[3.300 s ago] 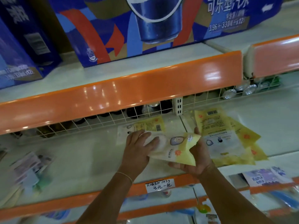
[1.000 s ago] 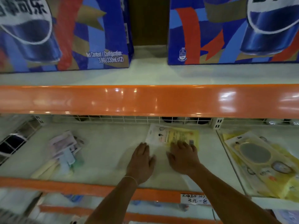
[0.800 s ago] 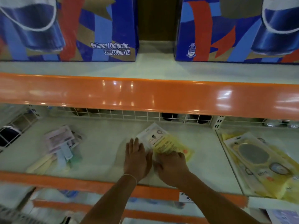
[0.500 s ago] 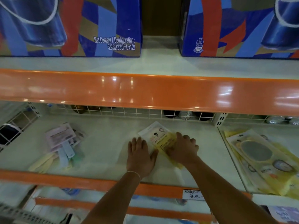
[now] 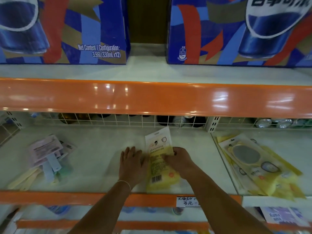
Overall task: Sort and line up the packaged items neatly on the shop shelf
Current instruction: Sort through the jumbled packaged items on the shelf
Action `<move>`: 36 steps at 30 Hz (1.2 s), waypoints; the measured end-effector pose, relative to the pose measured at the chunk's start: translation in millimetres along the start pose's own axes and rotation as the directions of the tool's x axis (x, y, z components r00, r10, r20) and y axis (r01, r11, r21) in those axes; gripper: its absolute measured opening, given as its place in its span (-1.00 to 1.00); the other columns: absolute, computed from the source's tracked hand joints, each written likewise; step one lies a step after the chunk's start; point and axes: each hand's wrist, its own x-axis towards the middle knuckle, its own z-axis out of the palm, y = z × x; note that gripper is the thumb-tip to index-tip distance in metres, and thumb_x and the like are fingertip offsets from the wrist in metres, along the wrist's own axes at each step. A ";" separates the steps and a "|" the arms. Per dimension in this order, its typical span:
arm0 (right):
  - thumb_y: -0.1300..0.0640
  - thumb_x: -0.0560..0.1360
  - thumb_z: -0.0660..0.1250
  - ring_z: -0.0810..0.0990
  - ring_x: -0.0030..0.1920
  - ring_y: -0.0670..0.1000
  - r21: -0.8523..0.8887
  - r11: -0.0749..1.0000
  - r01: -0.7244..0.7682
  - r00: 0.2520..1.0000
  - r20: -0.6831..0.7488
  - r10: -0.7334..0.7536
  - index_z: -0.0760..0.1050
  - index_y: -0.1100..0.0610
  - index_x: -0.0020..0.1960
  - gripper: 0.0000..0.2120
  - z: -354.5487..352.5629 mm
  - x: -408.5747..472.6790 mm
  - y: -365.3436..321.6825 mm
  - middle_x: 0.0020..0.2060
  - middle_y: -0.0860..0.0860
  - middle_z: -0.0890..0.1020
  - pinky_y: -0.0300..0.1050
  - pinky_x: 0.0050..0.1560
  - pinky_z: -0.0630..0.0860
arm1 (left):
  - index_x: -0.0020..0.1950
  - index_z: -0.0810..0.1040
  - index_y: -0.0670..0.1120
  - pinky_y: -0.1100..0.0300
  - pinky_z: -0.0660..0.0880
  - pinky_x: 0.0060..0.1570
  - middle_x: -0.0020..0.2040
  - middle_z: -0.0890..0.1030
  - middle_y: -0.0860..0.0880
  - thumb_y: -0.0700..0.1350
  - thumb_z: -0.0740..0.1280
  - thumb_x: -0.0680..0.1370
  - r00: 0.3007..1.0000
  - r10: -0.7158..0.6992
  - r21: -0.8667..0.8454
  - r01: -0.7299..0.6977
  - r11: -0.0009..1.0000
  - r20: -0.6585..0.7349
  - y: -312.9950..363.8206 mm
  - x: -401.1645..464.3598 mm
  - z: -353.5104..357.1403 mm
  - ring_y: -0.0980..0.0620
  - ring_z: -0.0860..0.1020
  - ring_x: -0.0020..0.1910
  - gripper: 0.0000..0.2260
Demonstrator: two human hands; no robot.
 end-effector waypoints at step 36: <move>0.13 0.56 0.29 0.68 -0.13 -0.06 0.455 0.854 0.254 0.833 -0.551 0.046 0.52 -0.06 0.01 -0.90 -165.0 -50.2 91.7 -0.16 -0.07 0.69 0.06 -0.05 0.64 | 0.14 0.59 -0.17 0.22 0.49 -0.23 0.07 0.64 -0.10 -0.04 0.44 0.46 0.973 0.091 -0.678 0.078 0.731 0.210 305.2 56.1 21.3 -0.03 0.63 -0.08 -0.68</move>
